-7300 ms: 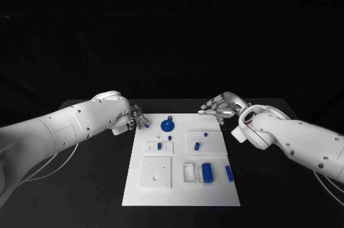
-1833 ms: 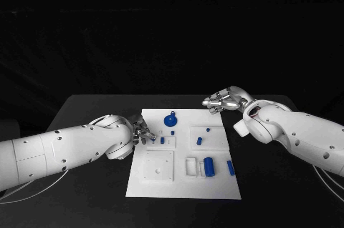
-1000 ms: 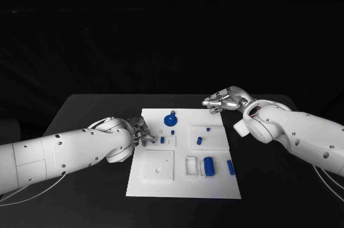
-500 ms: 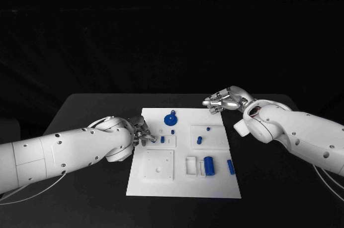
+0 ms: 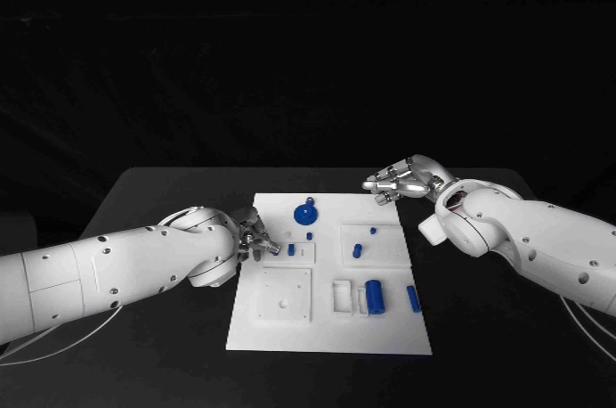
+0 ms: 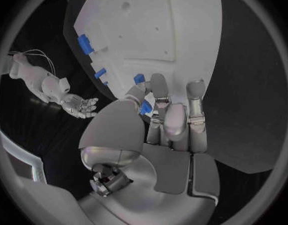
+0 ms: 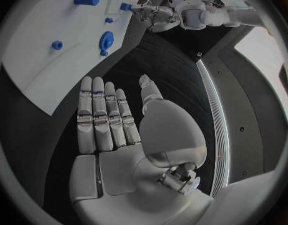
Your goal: Assemble the parts on the task board
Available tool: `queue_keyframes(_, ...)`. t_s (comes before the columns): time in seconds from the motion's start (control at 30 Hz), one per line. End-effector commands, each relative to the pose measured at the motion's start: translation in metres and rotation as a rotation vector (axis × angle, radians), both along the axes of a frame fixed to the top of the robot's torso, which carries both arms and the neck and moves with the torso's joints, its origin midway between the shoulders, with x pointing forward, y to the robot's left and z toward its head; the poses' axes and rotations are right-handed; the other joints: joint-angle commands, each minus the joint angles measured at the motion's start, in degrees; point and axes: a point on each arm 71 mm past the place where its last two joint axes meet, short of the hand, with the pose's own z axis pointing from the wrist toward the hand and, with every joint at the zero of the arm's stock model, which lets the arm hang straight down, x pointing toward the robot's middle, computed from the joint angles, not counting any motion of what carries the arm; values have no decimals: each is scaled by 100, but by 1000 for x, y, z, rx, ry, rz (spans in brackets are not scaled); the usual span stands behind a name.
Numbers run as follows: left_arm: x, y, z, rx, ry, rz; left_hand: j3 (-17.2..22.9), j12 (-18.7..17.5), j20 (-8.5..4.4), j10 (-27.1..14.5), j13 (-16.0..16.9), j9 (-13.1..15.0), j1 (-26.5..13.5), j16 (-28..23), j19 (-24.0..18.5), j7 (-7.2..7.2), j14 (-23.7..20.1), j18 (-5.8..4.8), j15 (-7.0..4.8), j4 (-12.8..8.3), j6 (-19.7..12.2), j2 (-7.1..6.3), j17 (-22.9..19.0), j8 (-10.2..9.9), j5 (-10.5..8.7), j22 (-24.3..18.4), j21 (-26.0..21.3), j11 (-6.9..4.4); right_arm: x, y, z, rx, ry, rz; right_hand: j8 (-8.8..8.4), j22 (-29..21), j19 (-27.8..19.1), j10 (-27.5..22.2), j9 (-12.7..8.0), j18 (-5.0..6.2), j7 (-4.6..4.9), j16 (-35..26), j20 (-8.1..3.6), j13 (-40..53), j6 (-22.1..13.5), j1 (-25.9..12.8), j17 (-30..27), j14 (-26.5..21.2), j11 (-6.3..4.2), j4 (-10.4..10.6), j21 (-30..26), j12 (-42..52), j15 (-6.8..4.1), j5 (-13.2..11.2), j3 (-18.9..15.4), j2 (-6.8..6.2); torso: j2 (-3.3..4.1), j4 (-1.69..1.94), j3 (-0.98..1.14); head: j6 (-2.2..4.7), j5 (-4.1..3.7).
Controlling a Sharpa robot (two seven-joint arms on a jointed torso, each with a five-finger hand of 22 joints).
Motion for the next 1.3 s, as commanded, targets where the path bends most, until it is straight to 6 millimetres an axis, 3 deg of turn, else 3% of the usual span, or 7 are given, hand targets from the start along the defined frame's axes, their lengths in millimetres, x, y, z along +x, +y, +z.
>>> queue_keyframes(0.03, -7, -2, -15, 7, 107, -18, 114, 43, 4, 206, 16, 3, -54, 22, -43, -522, 21, 8, -9, -83, 1177, 37, 7, 20, -10, 116, 25, -135, 0, 2, 0, 3, -4, 15, -20, -8, -27, -40, -8, 38, 37, -9, -3, -8, -4, 19, -9, -45, 8, -6, 8, -28, 4, 22, 29, -6, -1, 3, -1, -6, 4)
queue_keyframes(0.53, -1, -3, -12, 12, 128, -21, 127, 80, 12, 206, 86, 11, -127, 84, -56, -534, 25, 6, -4, -88, 1221, 126, 56, 23, -48, 116, 54, -140, -1, 2, -1, 4, -3, 14, -20, -8, -32, -42, -8, 39, 38, -10, -1, -8, -9, 27, -9, -50, 8, -4, 9, -28, 5, 71, 46, -15, 1, -1, 2, -41, 7)
queue_keyframes(1.3, 0, -4, -6, 107, 151, -81, 242, 79, 45, 205, 135, -4, -163, 138, -92, -529, 20, 29, 17, -244, 1228, 152, 111, 19, -11, 115, 83, -137, -1, 1, -1, 3, -3, 13, -20, -8, -38, -46, -8, 40, 39, -9, 2, -8, -11, 17, -9, -56, 10, 5, 9, -28, 6, 122, 56, -27, 1, 8, 1, -76, -2)
